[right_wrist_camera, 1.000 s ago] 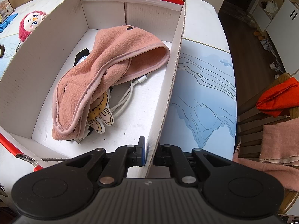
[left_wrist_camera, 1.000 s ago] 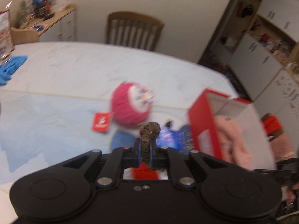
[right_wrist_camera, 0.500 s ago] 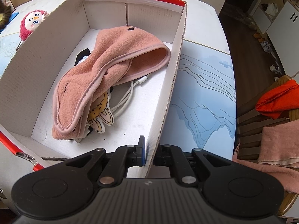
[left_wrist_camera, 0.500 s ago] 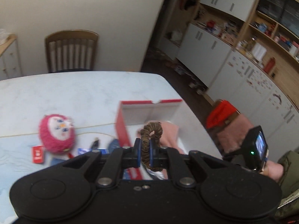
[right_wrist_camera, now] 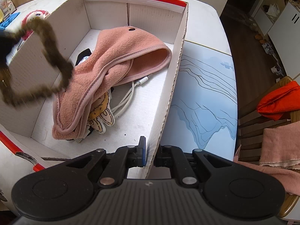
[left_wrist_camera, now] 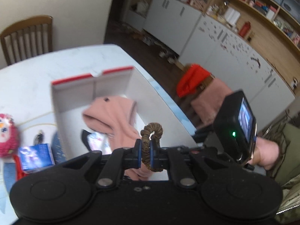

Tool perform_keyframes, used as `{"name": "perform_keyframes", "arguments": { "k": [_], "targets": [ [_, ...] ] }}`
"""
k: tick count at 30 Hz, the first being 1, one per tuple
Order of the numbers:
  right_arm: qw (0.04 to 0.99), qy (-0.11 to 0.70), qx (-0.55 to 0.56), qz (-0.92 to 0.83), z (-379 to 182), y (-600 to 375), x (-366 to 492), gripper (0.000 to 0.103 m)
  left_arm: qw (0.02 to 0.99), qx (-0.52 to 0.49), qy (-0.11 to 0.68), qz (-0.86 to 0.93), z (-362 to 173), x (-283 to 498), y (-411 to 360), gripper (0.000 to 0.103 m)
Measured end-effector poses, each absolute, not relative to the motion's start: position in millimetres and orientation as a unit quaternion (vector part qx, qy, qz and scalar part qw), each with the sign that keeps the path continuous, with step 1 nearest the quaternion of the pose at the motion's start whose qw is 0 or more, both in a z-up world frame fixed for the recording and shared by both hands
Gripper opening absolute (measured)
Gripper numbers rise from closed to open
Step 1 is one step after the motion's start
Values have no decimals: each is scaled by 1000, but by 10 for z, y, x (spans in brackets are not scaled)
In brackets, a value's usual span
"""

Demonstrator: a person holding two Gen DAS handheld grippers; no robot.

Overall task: Organize objects
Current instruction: 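Carry the hair tie with the left gripper into the box, then open the left gripper to release the hair tie onto the hat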

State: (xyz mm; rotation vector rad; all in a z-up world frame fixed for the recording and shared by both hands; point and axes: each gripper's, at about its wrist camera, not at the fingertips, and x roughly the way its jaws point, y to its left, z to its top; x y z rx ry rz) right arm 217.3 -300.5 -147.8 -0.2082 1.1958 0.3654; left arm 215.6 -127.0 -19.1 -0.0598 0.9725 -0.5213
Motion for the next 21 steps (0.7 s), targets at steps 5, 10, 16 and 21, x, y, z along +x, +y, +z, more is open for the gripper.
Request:
{"name": "perform_keyframes", "arguments": {
  "k": [5, 10, 16, 21],
  "targets": [
    [806, 558, -98, 172, -1476, -3001, 2172, 7, 832, 26, 488, -263, -464, 2176, -1521, 6],
    [805, 557, -101, 175, -1475, -2995, 2172, 7, 814, 53, 516, -261, -718, 2202, -1648, 6],
    [804, 556, -107, 178, -1481, -2994, 2171, 7, 796, 63, 547, -250, -959, 2296, -1686, 6],
    [804, 555, -112, 181, -1480, -2988, 2156, 7, 789, 69, 556, -250, -1022, 2338, -1731, 11]
  ]
}}
